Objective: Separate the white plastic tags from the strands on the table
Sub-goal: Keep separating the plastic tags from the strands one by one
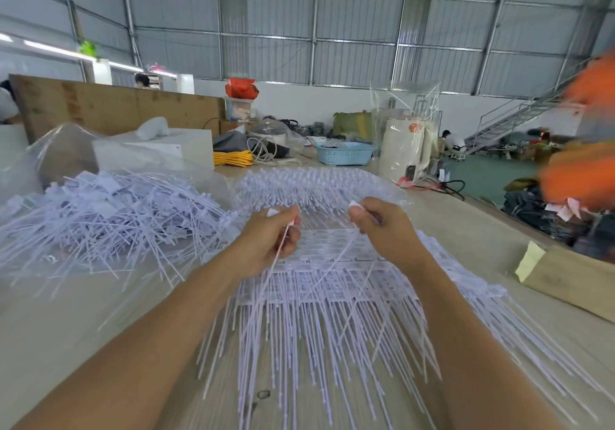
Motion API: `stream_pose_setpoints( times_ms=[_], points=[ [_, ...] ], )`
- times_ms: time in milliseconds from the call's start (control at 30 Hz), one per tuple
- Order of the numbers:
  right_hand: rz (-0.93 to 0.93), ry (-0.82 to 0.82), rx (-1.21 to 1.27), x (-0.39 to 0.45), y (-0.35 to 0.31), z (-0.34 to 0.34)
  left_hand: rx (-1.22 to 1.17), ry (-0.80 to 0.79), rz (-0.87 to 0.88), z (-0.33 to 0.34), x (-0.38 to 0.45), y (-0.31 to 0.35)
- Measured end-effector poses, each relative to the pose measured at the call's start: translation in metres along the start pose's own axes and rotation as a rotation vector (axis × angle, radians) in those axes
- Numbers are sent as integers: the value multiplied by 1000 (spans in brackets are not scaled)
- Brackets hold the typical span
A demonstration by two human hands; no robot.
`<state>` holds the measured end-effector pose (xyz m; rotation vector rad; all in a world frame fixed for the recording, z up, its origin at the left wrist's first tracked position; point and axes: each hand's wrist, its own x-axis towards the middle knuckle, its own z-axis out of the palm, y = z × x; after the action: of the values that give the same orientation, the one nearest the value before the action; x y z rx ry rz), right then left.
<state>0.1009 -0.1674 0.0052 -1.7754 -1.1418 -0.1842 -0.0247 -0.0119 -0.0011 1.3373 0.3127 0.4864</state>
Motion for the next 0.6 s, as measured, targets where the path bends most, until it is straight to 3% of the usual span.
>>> stream_pose_setpoints(
  times_ms=[67, 133, 267, 600],
  points=[
    [-33, -32, 124, 0, -15, 5, 46, 44, -10, 4, 0, -7],
    [-69, -121, 158, -2, -27, 16, 80, -7, -11, 11, -2, -13],
    [-103, -205, -16, -5, -26, 32, 85, -121, 9, 26, -5, -14],
    [-57, -212, -61, -6, -17, 32, 113, -21, 26, 23, -7, -18]
  ],
)
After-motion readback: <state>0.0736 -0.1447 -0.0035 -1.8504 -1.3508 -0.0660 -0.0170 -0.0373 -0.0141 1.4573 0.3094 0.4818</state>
